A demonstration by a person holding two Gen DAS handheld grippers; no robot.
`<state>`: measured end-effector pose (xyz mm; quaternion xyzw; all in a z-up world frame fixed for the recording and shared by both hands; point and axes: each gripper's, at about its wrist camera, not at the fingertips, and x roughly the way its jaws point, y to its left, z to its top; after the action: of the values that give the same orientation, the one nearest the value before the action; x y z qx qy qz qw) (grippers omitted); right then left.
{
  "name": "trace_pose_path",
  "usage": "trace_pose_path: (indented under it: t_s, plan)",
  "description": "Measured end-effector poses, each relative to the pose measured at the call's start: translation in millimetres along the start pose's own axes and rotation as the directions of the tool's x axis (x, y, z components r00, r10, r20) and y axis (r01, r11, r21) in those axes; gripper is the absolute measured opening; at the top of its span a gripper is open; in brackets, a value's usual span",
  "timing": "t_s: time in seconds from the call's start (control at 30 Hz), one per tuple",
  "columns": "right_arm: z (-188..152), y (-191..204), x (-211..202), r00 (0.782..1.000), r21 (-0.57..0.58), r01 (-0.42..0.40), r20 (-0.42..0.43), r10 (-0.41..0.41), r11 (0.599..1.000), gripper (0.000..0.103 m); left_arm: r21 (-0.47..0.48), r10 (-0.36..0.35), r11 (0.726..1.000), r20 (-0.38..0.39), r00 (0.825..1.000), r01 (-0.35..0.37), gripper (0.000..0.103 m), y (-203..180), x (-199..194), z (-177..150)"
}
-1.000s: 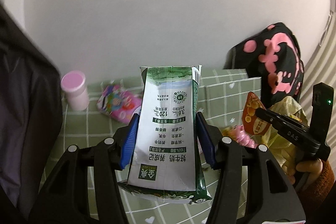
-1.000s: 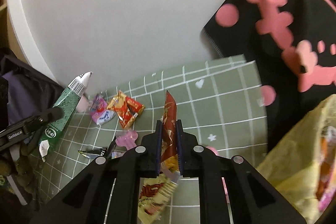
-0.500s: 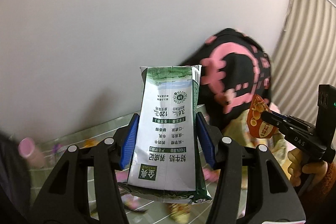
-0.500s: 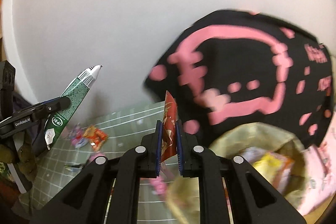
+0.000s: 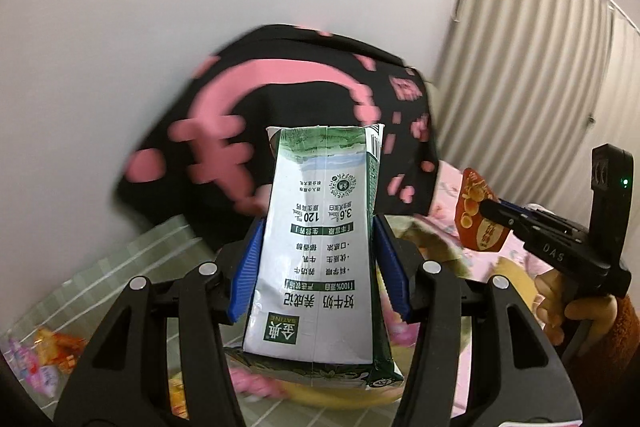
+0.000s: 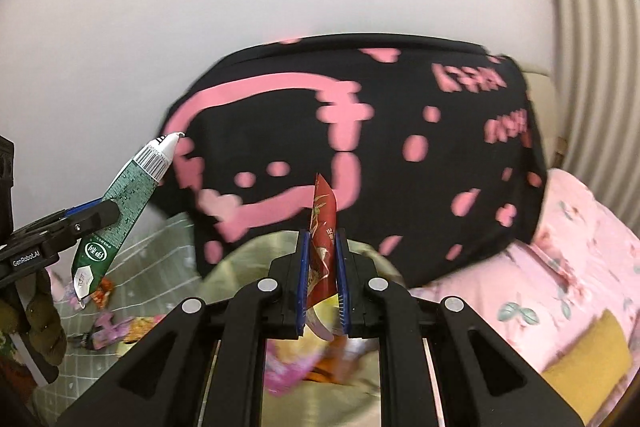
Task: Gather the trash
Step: 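Carry carton and red bag over the yellow trash bag and open both tools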
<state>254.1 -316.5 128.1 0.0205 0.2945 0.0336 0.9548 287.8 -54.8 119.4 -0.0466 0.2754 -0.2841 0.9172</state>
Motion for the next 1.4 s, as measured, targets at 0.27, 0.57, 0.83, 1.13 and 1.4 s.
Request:
trace_pose_path:
  t_s: [0.27,0.57,0.83,1.13,1.4]
  plan:
    - [-16.9,-61.7,-19.2,0.994,0.097,0.109,-0.006,-0.109,0.989,0.013,0.017,-0.111,0.993,-0.134,0.985,0.114,0.051,-50.9,74.7,-17.5]
    - [-35.8,-100.2,-15.6,0.988,0.147,0.154,-0.053,-0.147,0.977,0.013,-0.009,-0.044,0.999,-0.45,0.892,0.045,0.05,-67.5,179.5,-53.4]
    - [-42.4,-104.9,1.6,0.99,0.167,0.129,-0.083,-0.117,0.978,0.013,-0.041,-0.039,0.999,-0.513,0.857,0.021,0.048,-59.3,185.9,-57.3]
    - [-37.3,-76.4,11.1,0.995,0.147,0.078,-0.066,-0.068,0.986,0.013,-0.013,-0.069,0.997,-0.483,0.873,0.071,0.048,-67.4,139.9,-56.6]
    - [-35.5,-50.9,5.3,0.998,0.133,0.038,-0.05,-0.031,0.99,0.013,-0.063,-0.105,0.994,-0.399,0.911,0.087,0.057,-46.3,94.7,-47.5]
